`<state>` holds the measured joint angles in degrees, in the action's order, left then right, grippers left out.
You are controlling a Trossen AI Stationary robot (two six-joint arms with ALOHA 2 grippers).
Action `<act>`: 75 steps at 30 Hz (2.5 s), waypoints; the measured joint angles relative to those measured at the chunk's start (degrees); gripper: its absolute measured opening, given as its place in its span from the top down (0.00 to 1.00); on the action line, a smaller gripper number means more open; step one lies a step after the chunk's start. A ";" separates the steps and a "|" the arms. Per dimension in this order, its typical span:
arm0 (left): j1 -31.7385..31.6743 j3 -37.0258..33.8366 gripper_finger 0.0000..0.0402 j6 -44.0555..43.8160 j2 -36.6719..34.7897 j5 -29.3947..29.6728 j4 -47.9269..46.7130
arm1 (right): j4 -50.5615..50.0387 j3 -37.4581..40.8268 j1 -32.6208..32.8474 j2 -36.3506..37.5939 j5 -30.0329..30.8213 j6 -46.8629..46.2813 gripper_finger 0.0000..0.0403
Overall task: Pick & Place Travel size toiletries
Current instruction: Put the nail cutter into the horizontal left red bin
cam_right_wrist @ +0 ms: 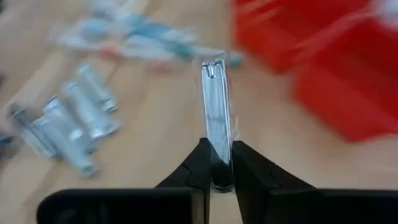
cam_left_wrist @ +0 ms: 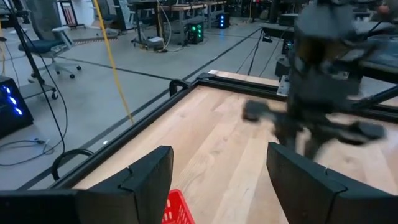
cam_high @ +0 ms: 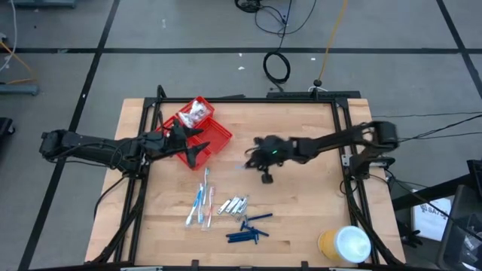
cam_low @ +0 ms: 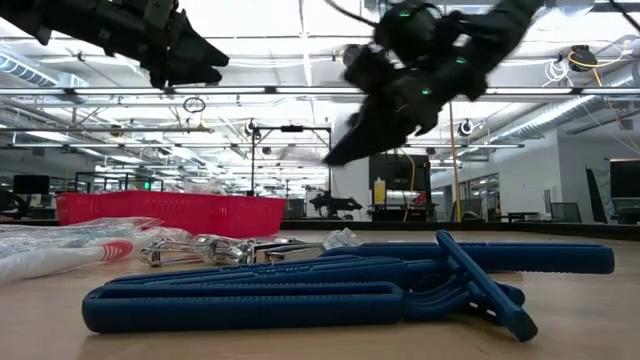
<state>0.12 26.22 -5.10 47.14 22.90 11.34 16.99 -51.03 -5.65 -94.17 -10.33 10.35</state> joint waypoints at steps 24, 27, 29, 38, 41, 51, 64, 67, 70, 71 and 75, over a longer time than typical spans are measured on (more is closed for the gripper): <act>-0.44 3.59 0.38 8.26 36.08 -11.90 45.06 | 50.75 20.99 -2.10 6.21 0.15 -5.04 0.92; -0.37 6.37 0.38 8.07 38.96 -16.02 46.49 | 51.36 20.99 -2.10 6.20 0.09 -5.06 0.92; -0.38 8.31 0.38 7.94 41.09 -16.25 46.27 | 51.93 20.97 -2.10 6.23 0.02 -5.26 0.92; -0.39 16.16 0.38 10.38 49.18 -16.90 45.84 | 52.20 20.97 -1.00 6.23 -0.18 -5.27 0.92; -0.42 16.39 0.39 11.38 49.27 -16.92 45.92 | 51.97 20.95 -0.98 6.23 -0.27 -5.16 0.92; -0.04 16.37 0.67 12.96 49.09 -20.63 45.91 | 51.08 20.93 -0.98 6.25 -0.43 -5.16 0.92; -0.40 16.26 0.88 12.34 39.58 -9.53 29.12 | 46.03 20.86 -1.07 6.27 0.75 -8.27 0.70; 0.06 16.28 0.89 11.39 32.60 -2.19 16.85 | 45.67 20.86 -1.00 6.27 -0.16 -8.27 0.65; 0.84 16.32 0.90 8.84 25.48 4.70 2.51 | 44.96 20.86 -1.07 6.27 0.05 -8.24 0.61; 0.85 16.33 0.90 7.34 23.28 7.03 -2.82 | 44.77 20.88 -1.07 6.27 0.05 -8.23 0.61; 0.76 15.38 0.90 -1.32 16.30 15.14 -20.93 | 44.20 20.88 -1.12 6.27 -0.07 -8.20 0.59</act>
<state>0.88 41.60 -6.42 63.44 38.04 -9.59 61.19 -30.15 -6.77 -87.90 -10.39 2.15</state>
